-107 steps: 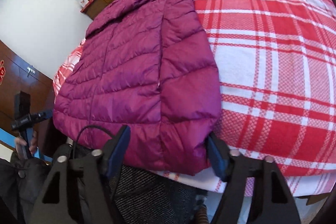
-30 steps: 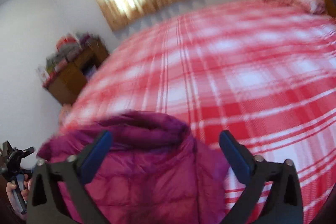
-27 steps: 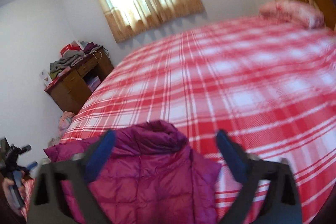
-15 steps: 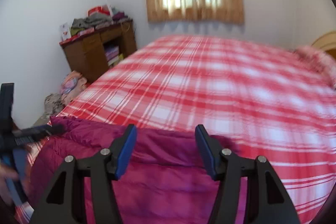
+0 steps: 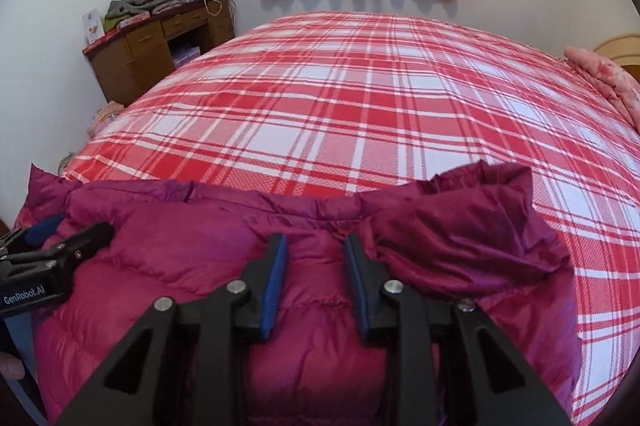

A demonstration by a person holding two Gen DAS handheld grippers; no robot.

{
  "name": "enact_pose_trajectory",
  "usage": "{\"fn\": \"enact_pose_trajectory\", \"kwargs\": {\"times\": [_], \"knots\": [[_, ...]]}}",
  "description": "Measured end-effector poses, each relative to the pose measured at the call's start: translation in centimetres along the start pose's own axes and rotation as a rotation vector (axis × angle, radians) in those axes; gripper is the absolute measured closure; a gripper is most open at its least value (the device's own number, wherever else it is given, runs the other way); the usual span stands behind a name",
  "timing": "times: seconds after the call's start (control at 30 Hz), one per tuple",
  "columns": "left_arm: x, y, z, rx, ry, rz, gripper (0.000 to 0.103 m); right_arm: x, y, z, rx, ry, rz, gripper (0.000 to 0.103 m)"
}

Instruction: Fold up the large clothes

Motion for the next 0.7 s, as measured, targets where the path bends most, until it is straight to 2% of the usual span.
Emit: {"fn": "enact_pose_trajectory", "kwargs": {"times": [0.37,0.43,0.47,0.53,0.63,0.7], "knots": [[-1.2,-0.4,-0.1,-0.003,0.014,0.033,0.001,-0.8,-0.2,0.2,0.023,-0.043,0.028,0.072],[-1.2,-0.3,-0.1,-0.002,0.011,0.031,0.001,-0.1,0.2,-0.9,-0.037,-0.022,0.003,0.074],[-1.2,-0.3,-0.1,0.001,0.008,0.031,0.001,0.4,0.3,-1.9,-0.077,-0.025,-0.013,0.079],[-1.3,-0.3,0.0,0.002,0.005,0.029,0.001,1.3,0.2,-4.2,-0.146,-0.062,-0.031,0.084],[-1.3,-0.3,-0.1,0.001,0.003,0.027,0.001,1.8,-0.8,-7.5,-0.24,-0.097,-0.015,0.095],[-1.2,-0.3,-0.1,0.001,0.001,0.025,0.001,1.4,-1.6,-9.4,-0.335,-0.081,-0.007,0.099]]}}
Point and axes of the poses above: each gripper's, at about its wrist camera, not at the fingertips, and x roughly against the way its jaws point, z to its left, y to its top, the point moved 9 cm from there along -x, roughly the way its jaws point, and after that the axes turned 2 degrees about -y, right-handed, at the moved point
